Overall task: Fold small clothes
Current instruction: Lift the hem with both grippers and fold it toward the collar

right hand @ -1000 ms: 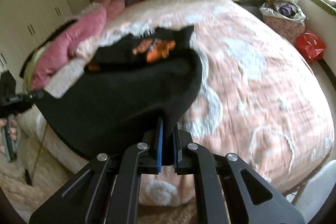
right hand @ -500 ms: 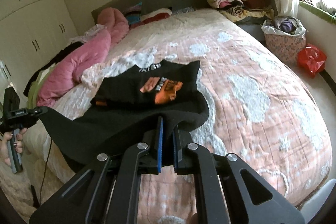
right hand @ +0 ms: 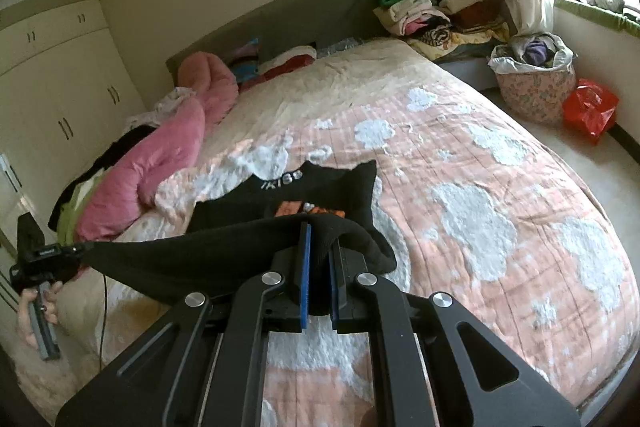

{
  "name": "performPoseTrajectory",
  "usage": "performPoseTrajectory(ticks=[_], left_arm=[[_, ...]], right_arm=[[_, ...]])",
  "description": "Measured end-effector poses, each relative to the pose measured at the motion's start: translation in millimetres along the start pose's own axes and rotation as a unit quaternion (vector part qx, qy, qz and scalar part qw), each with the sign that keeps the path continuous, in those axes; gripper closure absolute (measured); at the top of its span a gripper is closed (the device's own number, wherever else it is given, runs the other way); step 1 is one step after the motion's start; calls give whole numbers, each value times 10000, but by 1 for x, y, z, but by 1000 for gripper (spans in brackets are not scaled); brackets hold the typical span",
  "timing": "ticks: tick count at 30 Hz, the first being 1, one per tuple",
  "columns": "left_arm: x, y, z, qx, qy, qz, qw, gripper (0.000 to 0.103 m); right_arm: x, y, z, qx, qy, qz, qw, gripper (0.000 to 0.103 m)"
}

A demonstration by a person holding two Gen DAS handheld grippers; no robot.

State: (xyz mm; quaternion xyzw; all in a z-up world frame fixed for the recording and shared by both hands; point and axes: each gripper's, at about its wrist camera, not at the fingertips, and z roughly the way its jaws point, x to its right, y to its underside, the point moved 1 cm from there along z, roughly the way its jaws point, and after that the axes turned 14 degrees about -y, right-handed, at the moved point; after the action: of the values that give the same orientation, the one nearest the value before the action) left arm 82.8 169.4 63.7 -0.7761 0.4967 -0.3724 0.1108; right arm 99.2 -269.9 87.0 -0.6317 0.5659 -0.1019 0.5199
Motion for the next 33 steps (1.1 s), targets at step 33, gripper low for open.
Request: performPoseTrajectory(ticks=[33], left_arm=[[32,-73,89,102,-858,236,9960,99]], right_arm=[[41,-66,112,-1,432,165,9989,97]])
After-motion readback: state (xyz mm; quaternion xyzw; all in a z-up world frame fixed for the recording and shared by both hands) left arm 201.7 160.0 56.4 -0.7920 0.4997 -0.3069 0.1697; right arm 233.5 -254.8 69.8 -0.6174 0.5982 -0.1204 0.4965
